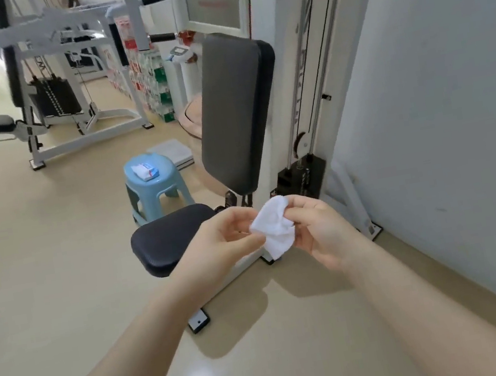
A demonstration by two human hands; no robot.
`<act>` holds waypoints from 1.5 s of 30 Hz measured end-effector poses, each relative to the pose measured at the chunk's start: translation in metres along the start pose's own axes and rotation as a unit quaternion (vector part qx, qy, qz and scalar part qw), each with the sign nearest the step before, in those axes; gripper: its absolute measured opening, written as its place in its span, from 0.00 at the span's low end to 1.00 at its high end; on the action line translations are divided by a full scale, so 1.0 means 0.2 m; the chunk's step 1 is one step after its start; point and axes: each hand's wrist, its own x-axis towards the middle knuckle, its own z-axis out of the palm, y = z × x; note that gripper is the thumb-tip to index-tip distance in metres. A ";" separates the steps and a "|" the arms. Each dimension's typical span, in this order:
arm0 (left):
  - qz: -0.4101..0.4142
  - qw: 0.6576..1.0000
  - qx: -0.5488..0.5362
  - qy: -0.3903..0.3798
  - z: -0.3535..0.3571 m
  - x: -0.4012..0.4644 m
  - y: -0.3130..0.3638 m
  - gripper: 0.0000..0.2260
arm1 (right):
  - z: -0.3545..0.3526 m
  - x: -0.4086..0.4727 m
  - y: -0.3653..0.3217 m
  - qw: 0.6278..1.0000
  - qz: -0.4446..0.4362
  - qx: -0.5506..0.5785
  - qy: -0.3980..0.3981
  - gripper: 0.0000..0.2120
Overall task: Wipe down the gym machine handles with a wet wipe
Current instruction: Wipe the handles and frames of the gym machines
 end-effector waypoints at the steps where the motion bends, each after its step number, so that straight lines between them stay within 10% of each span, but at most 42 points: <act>1: -0.009 1.000 -0.006 0.013 -0.10 0.05 -0.04 0.10 | 0.08 0.11 0.01 1.000 0.001 -0.006 -0.004 0.12; 15: -0.116 0.974 -0.132 0.145 -1.85 0.80 -0.48 0.06 | 1.48 1.56 -0.08 0.907 -0.195 -0.373 -0.032 0.06; 45: -0.104 0.988 -0.071 0.093 -6.06 2.49 -1.21 0.05 | 4.44 4.95 -0.34 0.998 -0.003 -0.069 -0.005 0.06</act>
